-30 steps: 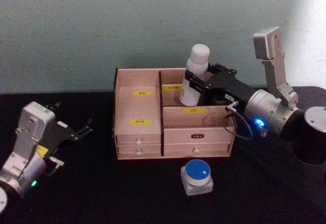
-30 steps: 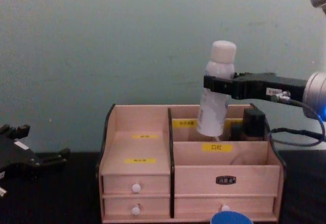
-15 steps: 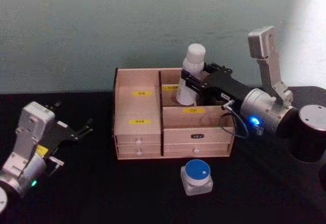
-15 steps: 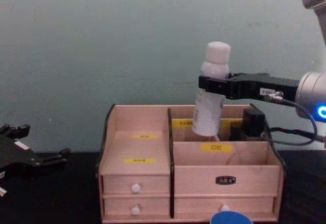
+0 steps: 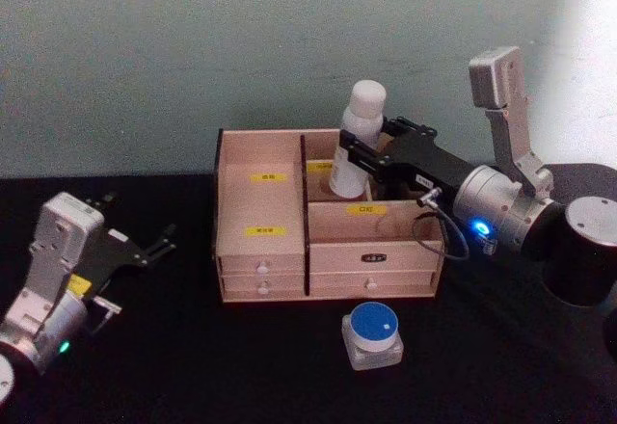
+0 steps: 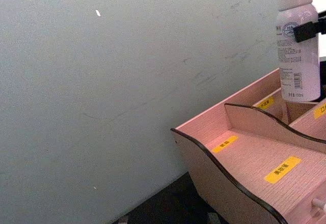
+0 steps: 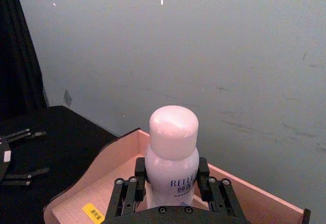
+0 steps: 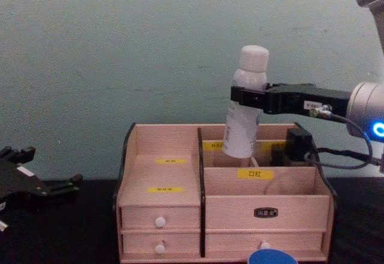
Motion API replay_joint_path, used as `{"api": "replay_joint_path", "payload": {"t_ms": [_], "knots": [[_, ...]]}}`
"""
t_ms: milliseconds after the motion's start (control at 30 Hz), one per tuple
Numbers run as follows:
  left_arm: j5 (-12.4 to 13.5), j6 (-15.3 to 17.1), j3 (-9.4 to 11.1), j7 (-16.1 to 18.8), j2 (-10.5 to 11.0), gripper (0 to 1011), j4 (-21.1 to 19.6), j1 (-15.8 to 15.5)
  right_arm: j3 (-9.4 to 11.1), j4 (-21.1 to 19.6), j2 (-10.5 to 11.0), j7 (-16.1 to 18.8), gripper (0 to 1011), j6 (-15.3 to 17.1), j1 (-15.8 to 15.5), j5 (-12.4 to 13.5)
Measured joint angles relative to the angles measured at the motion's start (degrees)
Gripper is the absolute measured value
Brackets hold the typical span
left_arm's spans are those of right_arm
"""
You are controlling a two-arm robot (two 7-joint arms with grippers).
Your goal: Pick up the facial cleanser and watermelon frost from the table and place them into the tiered storage box.
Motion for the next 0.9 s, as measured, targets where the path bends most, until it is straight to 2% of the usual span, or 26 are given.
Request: {"api": "replay_joint_path", "payload": {"t_ms": [900], "knots": [[0.0,0.0,0.0,0.0,0.0,1001,0.0,0.0,0.34,-1.67,0.27,-0.66,594,0.35,-0.79,0.66]]}}
